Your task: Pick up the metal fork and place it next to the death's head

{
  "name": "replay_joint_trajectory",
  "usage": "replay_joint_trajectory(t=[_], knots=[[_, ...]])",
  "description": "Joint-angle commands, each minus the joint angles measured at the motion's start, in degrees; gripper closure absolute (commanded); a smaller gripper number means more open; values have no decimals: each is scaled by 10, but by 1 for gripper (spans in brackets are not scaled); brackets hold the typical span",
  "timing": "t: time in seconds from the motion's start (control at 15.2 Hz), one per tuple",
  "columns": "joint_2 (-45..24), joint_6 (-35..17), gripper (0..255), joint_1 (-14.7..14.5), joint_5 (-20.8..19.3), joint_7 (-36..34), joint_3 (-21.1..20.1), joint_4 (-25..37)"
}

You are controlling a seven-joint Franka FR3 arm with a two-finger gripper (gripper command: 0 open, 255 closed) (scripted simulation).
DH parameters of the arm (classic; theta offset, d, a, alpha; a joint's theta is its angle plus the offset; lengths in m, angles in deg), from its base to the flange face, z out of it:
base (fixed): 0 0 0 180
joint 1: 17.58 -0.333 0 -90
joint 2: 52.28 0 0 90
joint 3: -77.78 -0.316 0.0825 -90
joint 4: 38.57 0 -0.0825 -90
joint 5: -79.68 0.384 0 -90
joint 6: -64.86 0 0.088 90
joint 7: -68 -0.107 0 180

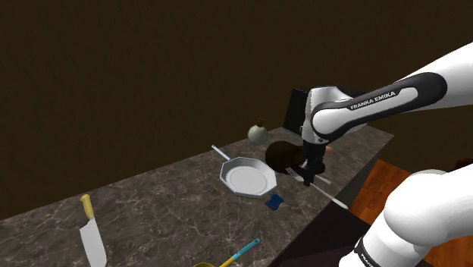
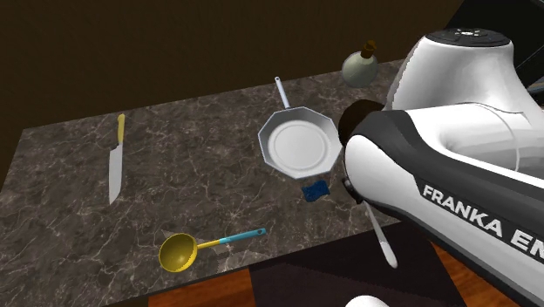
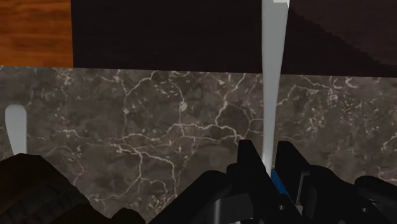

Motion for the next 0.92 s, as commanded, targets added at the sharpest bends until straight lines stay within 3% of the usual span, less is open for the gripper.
replay_joint_trajectory(t=[0.0, 0.86], knots=[[-16, -25, 255, 2, -2, 2, 2, -9], [-138, -182, 255, 3, -5, -1, 3, -44]])
